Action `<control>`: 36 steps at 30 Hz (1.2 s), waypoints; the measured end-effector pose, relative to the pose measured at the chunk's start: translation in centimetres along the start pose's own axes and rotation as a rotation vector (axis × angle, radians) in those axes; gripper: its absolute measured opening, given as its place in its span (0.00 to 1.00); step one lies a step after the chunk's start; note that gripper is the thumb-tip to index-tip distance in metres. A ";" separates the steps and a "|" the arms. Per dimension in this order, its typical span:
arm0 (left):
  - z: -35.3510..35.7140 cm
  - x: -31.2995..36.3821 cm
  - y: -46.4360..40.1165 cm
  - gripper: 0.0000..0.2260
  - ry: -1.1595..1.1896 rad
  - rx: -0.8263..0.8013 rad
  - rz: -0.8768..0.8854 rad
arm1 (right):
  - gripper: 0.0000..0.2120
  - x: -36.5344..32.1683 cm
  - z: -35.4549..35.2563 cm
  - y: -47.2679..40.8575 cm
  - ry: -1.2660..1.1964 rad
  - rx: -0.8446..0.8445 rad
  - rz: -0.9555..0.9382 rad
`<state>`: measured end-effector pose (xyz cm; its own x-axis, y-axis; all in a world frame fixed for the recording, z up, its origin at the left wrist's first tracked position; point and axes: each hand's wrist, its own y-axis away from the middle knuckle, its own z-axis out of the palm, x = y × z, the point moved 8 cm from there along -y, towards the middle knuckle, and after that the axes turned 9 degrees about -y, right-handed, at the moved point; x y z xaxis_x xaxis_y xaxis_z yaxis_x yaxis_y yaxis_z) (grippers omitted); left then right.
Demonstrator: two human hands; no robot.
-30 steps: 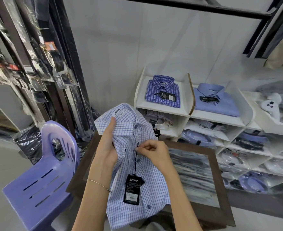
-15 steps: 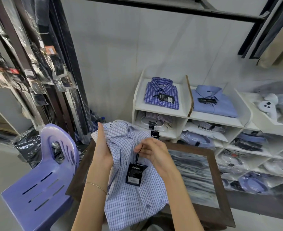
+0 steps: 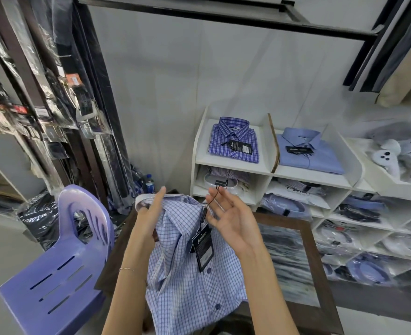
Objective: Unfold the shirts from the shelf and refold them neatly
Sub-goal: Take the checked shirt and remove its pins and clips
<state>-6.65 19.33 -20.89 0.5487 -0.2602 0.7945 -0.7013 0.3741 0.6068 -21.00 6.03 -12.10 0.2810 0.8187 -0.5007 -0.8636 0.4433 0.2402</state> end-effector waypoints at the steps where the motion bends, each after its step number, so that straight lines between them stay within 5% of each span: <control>1: -0.1 0.7 0.7 0.51 -0.098 -0.009 0.029 | 0.08 -0.2 0.2 0.0 -0.014 -0.008 -0.012; 3: -0.3 1.6 1.8 0.37 -0.195 -0.016 0.084 | 0.10 -0.9 0.6 0.2 -0.036 -0.027 -0.032; 6: -1.2 3.0 2.5 0.30 -0.190 0.032 0.237 | 0.16 -1.3 1.5 0.4 -0.067 -0.063 -0.037; 11: 1.7 7.7 7.3 0.17 -0.351 0.014 0.883 | 0.18 -0.9 3.2 0.6 0.014 -0.108 -0.041; 13: 3.4 8.3 8.9 0.05 -0.472 -0.047 0.935 | 0.19 -0.8 4.0 0.8 -0.004 -0.143 -0.045; 18: 5.5 7.9 10.2 0.15 -0.427 -0.155 0.800 | 0.25 -0.9 5.1 1.3 -0.008 -0.190 -0.031; 24: 6.4 7.1 9.5 0.07 -0.329 -0.232 0.639 | 0.25 -0.5 5.3 1.5 0.148 -0.199 -0.012; 32: 5.9 6.6 9.4 0.11 -0.033 -0.282 0.445 | 0.09 -3.4 2.6 1.3 0.717 -0.025 -0.265; 36: 6.5 6.4 9.5 0.11 0.074 -0.330 0.383 | 0.06 -3.4 2.3 1.3 0.807 0.024 -0.355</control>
<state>-12.74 15.47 -9.89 0.3195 0.0100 0.9475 -0.6841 0.6943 0.2233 -22.10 4.66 -8.16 0.1421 0.1280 -0.9815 -0.7701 0.6372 -0.0284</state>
